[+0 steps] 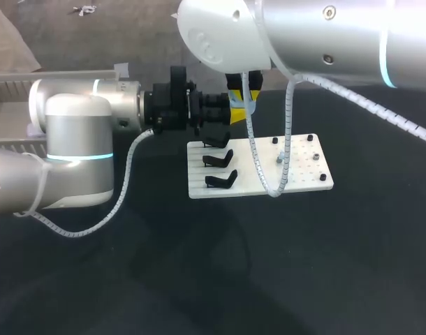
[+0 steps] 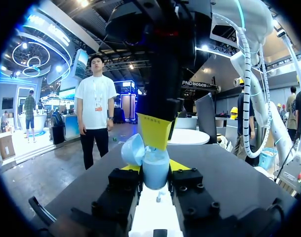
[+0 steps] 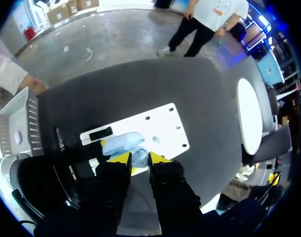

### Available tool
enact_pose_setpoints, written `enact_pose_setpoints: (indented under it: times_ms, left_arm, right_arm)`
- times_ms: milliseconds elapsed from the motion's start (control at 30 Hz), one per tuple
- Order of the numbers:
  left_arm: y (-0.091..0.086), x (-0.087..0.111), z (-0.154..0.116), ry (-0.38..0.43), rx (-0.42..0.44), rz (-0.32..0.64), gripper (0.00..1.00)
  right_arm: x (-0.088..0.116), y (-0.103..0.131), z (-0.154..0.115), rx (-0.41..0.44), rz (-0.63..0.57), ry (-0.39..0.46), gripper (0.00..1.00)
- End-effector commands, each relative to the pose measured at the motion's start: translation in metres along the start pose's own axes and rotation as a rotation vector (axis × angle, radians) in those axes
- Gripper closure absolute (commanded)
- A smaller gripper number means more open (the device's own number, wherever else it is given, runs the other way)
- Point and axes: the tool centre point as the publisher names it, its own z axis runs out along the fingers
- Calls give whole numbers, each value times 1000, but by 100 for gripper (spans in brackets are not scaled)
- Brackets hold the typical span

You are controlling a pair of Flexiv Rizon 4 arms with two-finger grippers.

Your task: Pick up each earbud case from the left stands, insert the matching earbuds, close the lid, and place the case in the box.

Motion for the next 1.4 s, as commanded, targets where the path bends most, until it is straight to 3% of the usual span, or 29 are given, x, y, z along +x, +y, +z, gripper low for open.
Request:
enact_pose_setpoints:
  times_ms: [33, 167, 367, 533, 567, 733, 767, 833, 1267, 1400]
  left_arm:
    - [-1, 0, 1, -4, -4, 3, 100]
    - [-1, 0, 1, -4, -4, 3, 100]
    - [-1, 0, 1, -4, -4, 3, 100]
    - [-1, 0, 1, -4, -4, 3, 100]
    - [-1, 0, 1, -4, -4, 3, 100]
    - [-1, 0, 1, -4, -4, 3, 100]
    - [-1, 0, 1, -4, -4, 3, 100]
    - [-1, 0, 1, -4, -4, 3, 100]
    - [-1, 0, 1, -4, -4, 3, 100]
    - [-1, 0, 1, -4, -4, 3, 100]
  right_arm:
    - [-1, 2, 0, 1, -1, 4, 77]
    - [-1, 3, -1, -2, 0, 6, 71]
    - [5, -4, -12, -37, 11, -2, 71]
    - [13, -28, -28, -178, 82, -35, 62]
    - [16, -32, -30, -207, 89, -60, 55]
    - [28, -49, -35, -310, 109, -163, 49]
    - [29, -52, -35, -327, 106, -165, 42]
    - [33, -57, -36, -345, 106, -188, 0]
    - [55, -87, -31, -452, 78, -235, 0]
    - [61, -94, -29, -417, 94, -247, 0]
